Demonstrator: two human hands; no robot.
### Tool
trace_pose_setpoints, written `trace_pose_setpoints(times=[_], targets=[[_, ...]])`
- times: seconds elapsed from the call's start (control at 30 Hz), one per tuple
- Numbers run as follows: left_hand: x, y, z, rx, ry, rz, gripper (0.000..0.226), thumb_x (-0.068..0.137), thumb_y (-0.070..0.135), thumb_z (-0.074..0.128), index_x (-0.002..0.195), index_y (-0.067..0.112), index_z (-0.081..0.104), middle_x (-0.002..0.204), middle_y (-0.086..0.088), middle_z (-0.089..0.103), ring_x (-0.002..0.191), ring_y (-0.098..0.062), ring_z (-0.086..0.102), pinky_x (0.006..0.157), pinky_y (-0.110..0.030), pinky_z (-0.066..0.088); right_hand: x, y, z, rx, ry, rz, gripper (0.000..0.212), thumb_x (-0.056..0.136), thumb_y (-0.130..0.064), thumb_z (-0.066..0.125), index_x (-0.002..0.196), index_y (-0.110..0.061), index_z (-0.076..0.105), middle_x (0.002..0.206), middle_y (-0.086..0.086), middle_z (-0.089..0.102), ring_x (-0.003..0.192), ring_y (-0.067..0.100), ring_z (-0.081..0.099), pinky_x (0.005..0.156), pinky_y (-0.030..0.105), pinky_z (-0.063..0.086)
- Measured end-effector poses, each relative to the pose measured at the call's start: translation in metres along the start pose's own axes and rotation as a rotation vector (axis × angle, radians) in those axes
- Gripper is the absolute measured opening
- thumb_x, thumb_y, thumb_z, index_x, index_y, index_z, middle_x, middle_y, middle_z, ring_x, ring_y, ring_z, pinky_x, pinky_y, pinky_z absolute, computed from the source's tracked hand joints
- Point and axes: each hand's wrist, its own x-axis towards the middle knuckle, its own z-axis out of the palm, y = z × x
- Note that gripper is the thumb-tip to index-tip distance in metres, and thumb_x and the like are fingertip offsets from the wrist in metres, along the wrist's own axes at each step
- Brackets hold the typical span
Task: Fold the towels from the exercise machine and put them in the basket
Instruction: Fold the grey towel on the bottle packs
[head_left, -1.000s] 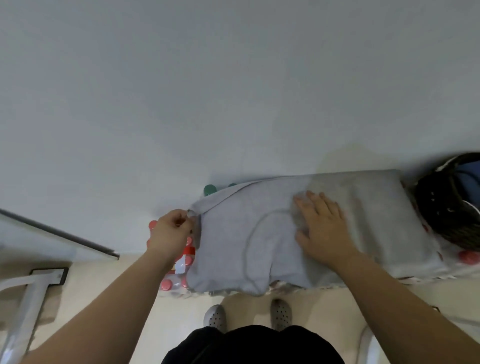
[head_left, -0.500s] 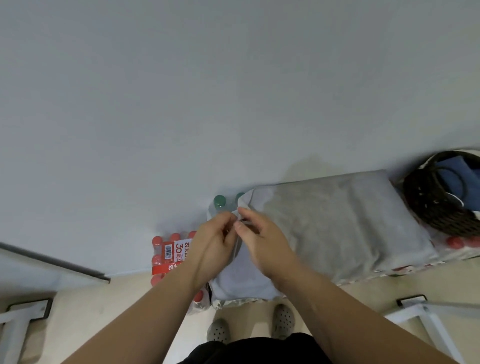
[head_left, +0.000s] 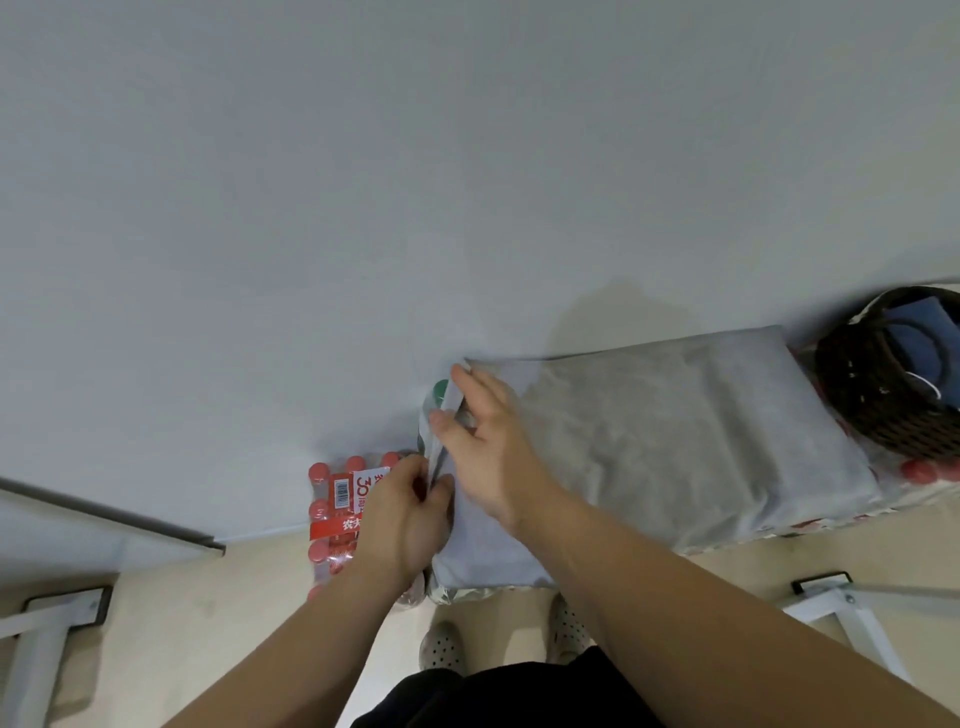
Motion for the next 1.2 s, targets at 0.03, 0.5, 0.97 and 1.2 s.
trace_pose_setpoints(times=[0.03,0.5,0.97,1.2], targets=[[-0.004,-0.002,-0.003,-0.083,0.005,-0.058,0.032,0.084,0.044,0.055,0.087,0.013,0.058,0.076,-0.01,0.067,0.073,-0.031,0.064,0.071,-0.053,0.054,0.004,0.0,0.006,-0.017,-0.014,0.001,0.06,0.1,-0.022,0.059,0.154,-0.014,0.034,0.161,-0.007,0.02,0.147,0.001,0.018,0.114,0.01,0.013],[-0.056,-0.051,-0.015,-0.437,-0.239,-0.412,0.011,0.092,0.002,0.064,0.1,-0.005,0.063,0.095,-0.016,0.074,0.096,-0.038,0.069,0.086,-0.052,0.058,0.046,0.001,0.033,-0.101,-0.067,0.055,0.067,0.096,-0.034,0.058,0.155,-0.015,0.032,0.163,-0.004,0.024,0.149,0.008,0.019,0.122,0.023,0.009],[-0.08,-0.013,-0.018,-0.46,-0.17,-0.039,0.008,0.089,0.002,0.068,0.092,0.007,0.062,0.062,-0.01,0.049,0.058,-0.021,0.048,0.054,-0.032,0.047,0.051,-0.005,0.002,0.308,-0.152,0.157,0.051,0.101,-0.023,0.054,0.15,-0.02,0.041,0.151,0.001,0.047,0.138,0.018,0.045,0.119,0.041,0.033],[-0.063,0.068,0.044,-0.426,-0.328,0.064,0.017,0.086,-0.004,0.069,0.092,0.009,0.06,0.059,-0.007,0.051,0.049,-0.017,0.047,0.05,-0.024,0.044,0.042,-0.012,-0.093,0.417,-0.072,0.123,0.026,0.101,-0.018,0.054,0.126,-0.021,0.062,0.12,0.008,0.069,0.109,0.027,0.067,0.093,0.036,0.056]])
